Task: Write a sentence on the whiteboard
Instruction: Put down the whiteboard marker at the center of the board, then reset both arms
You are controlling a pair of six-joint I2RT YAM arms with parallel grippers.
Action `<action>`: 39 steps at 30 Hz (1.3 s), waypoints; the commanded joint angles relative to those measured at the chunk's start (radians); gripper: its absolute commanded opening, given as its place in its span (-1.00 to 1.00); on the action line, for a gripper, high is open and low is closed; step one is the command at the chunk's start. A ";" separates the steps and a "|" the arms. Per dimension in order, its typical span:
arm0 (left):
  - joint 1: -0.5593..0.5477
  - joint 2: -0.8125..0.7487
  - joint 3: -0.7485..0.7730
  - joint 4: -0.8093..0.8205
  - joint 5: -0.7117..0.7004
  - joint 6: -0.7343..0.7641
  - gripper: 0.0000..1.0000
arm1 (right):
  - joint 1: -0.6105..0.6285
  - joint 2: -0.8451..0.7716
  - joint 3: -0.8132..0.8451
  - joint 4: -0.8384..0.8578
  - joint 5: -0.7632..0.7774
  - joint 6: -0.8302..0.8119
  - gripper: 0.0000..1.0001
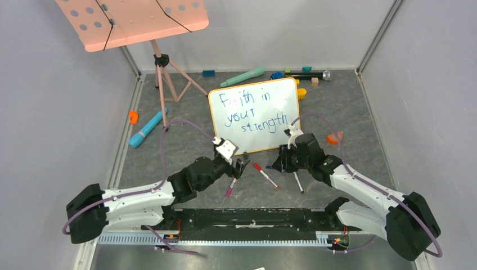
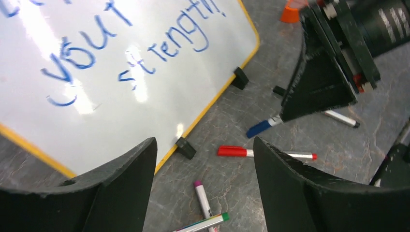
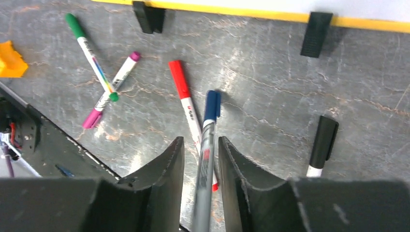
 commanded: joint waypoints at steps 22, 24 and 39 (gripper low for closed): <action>0.539 -0.216 0.113 -0.595 -0.229 -0.568 0.99 | -0.158 -0.361 -0.011 -0.031 0.988 -0.158 0.81; 0.556 -0.195 0.122 -0.585 -0.261 -0.593 0.99 | -0.186 -0.368 -0.045 0.027 1.014 -0.169 0.83; 0.562 0.054 0.237 -0.621 -0.707 -0.663 0.99 | -0.587 -0.183 -0.286 0.595 0.642 -0.386 0.70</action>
